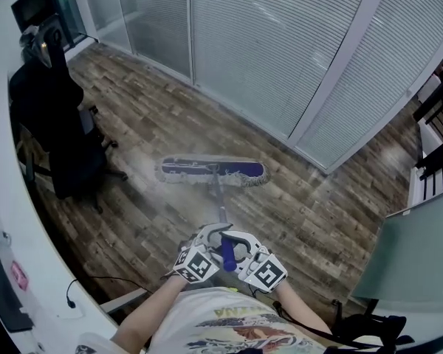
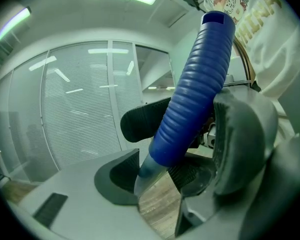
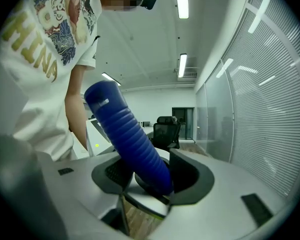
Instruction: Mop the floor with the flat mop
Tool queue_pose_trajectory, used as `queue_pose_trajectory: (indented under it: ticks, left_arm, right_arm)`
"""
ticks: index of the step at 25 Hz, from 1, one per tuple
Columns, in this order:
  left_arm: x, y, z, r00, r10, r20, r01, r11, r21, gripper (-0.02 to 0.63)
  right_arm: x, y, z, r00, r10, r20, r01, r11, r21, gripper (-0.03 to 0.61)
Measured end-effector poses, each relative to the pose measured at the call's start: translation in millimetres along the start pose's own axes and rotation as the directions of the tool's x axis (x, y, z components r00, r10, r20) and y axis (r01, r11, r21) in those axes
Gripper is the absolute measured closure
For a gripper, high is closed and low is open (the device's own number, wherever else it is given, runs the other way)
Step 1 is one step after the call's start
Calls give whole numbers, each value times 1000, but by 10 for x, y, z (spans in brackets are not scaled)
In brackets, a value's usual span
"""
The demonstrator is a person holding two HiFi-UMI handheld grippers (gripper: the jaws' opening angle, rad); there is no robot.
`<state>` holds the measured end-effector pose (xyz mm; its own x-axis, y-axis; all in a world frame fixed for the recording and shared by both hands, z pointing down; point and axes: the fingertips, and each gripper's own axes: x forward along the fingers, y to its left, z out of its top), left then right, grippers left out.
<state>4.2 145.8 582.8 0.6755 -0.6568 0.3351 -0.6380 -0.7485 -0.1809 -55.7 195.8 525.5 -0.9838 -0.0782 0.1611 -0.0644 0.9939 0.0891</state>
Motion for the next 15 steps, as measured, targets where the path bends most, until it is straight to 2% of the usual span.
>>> queue_pose_trajectory:
  ticks: [6, 15]
  left_arm:
    - [3, 899, -133, 1000, -1, 0, 1, 1000, 12, 460]
    - [534, 2001, -231, 1000, 11, -11, -10, 1000, 10, 459]
  right_arm:
    - [654, -620, 108, 1000, -16, 23, 17, 1000, -26, 374]
    - [1120, -1741, 38, 999, -9, 54, 12, 998, -54, 374]
